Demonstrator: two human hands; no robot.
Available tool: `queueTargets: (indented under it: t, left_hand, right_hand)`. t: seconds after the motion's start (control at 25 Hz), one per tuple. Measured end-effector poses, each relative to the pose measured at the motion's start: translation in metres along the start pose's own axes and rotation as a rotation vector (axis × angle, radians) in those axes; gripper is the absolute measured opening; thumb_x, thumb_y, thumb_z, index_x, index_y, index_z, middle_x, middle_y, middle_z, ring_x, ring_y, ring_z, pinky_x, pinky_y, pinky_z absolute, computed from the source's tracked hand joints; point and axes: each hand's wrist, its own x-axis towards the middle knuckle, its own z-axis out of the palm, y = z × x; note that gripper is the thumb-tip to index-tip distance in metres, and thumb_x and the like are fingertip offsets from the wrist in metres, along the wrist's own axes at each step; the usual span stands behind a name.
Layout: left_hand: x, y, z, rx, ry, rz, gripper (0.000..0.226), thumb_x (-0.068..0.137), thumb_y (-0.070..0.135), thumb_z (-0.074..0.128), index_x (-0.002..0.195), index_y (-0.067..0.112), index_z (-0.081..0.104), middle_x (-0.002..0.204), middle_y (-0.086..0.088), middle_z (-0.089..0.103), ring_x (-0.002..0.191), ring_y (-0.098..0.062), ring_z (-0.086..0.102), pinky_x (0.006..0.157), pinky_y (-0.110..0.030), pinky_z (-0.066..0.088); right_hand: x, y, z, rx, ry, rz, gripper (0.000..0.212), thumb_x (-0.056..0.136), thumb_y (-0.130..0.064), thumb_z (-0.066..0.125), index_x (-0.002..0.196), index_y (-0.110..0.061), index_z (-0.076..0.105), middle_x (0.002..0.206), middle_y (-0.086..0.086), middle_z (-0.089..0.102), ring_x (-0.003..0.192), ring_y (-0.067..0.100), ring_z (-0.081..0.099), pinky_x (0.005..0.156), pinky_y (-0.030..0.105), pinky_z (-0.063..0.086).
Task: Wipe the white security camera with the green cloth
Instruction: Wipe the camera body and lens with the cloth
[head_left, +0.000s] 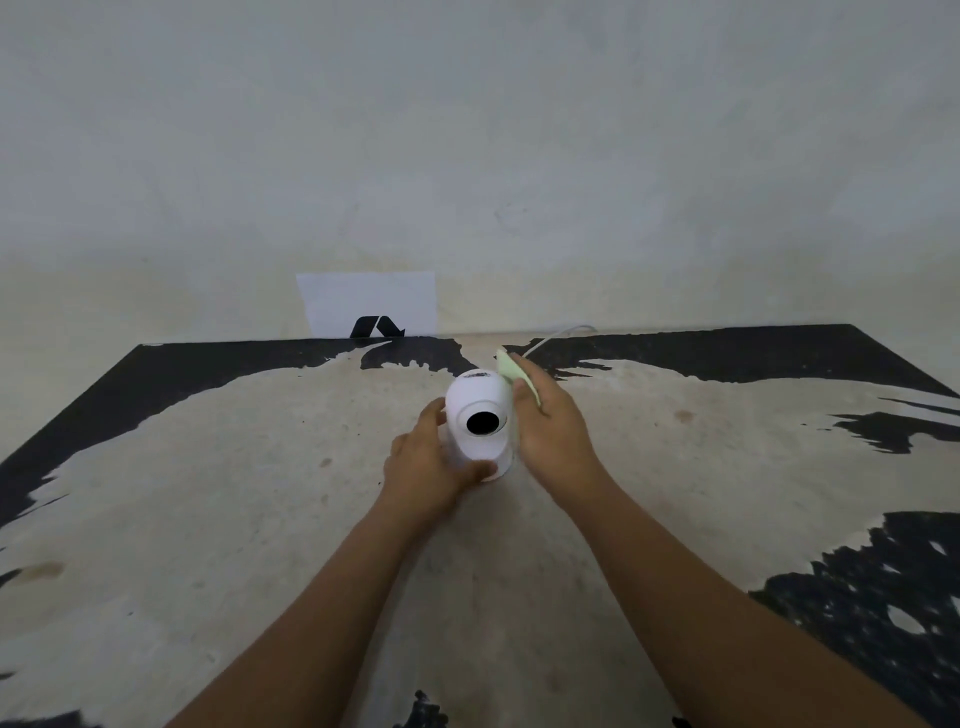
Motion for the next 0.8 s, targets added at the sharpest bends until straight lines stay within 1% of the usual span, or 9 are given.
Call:
queueTargets:
  t: [0.12,0.2,0.24,0.44,0.56,0.64,0.68,0.72,0.8]
  left_hand:
    - [0.004,0.000,0.005,0.069,-0.020,-0.005,0.086,0.065,0.051,0.075,0.137,0.030,0.033,0.134,-0.003,0.056,0.122,-0.027,0.046,0.100,-0.048,0.040]
    - [0.005,-0.002,0.006,0.061,-0.026,0.000,0.085,0.066,0.051,0.075,0.138,0.029,0.033,0.133,-0.004,0.056,0.121,-0.027,0.046,0.100,-0.050,0.041]
    - [0.005,-0.003,0.005,0.050,-0.026,0.008,0.084,0.067,0.051,0.074,0.137,0.029,0.034,0.132,-0.004,0.057,0.120,-0.027,0.047,0.100,-0.050,0.041]
    - [0.003,-0.006,0.007,0.020,-0.003,0.043,0.082,0.069,0.051,0.073,0.138,0.029,0.035,0.133,-0.004,0.057,0.119,-0.027,0.048,0.100,-0.051,0.041]
    - [0.003,-0.004,0.005,0.059,0.005,0.040,0.076,0.075,0.048,0.069,0.140,0.027,0.034,0.132,-0.007,0.057,0.118,-0.029,0.047,0.100,-0.048,0.041]
    - [0.004,-0.001,0.005,0.102,0.002,0.026,0.071,0.081,0.043,0.064,0.142,0.027,0.030,0.132,-0.010,0.055,0.118,-0.031,0.047,0.097,-0.043,0.040]
    - [0.003,0.001,0.005,0.127,-0.001,0.026,0.070,0.084,0.042,0.061,0.143,0.027,0.028,0.133,-0.011,0.055,0.118,-0.031,0.046,0.095,-0.042,0.039]
    - [0.002,0.002,0.005,0.141,-0.007,0.029,0.069,0.085,0.042,0.059,0.144,0.027,0.026,0.135,-0.010,0.054,0.120,-0.032,0.045,0.095,-0.041,0.038]
    - [0.002,0.002,0.004,0.124,-0.024,0.016,0.070,0.085,0.041,0.060,0.144,0.027,0.027,0.138,-0.009,0.053,0.124,-0.032,0.042,0.099,-0.043,0.037]
  right_hand:
    - [-0.001,-0.006,0.011,-0.071,-0.058,-0.118,0.041,0.100,-0.023,0.038,0.140,-0.022,0.045,0.148,-0.005,0.044,0.137,0.008,0.036,0.113,0.022,0.025]
    - [0.004,-0.004,0.016,-0.176,-0.083,-0.156,0.041,0.100,-0.025,0.036,0.140,-0.021,0.045,0.150,-0.003,0.042,0.139,0.010,0.034,0.109,0.015,0.021]
    - [0.007,-0.002,0.018,-0.204,-0.083,-0.146,0.041,0.100,-0.027,0.036,0.140,-0.021,0.045,0.150,-0.002,0.042,0.139,0.012,0.035,0.107,0.015,0.021]
    - [0.002,0.010,0.021,-0.092,-0.065,0.055,0.051,0.099,-0.041,0.033,0.147,-0.023,0.030,0.147,0.003,0.045,0.133,0.021,0.042,0.099,0.023,0.031]
    - [-0.007,0.009,0.024,-0.193,-0.081,-0.040,0.061,0.096,-0.044,0.037,0.150,-0.022,0.019,0.155,0.003,0.031,0.139,0.020,0.033,0.106,0.026,0.029]
    - [-0.005,0.004,0.027,-0.355,-0.121,-0.152,0.066,0.094,-0.049,0.037,0.151,-0.022,0.017,0.160,0.002,0.018,0.145,0.019,0.019,0.116,0.035,0.023]
    - [-0.002,0.000,0.028,-0.449,-0.143,-0.187,0.067,0.093,-0.052,0.036,0.150,-0.021,0.018,0.161,0.001,0.015,0.147,0.020,0.014,0.118,0.040,0.018]
    - [0.003,-0.003,0.029,-0.520,-0.157,-0.203,0.068,0.093,-0.054,0.036,0.150,-0.020,0.020,0.160,0.002,0.017,0.147,0.021,0.013,0.119,0.042,0.016]
    - [0.012,-0.008,0.030,-0.535,-0.165,-0.175,0.069,0.092,-0.056,0.035,0.148,-0.018,0.026,0.157,0.005,0.026,0.144,0.023,0.022,0.117,0.040,0.022]
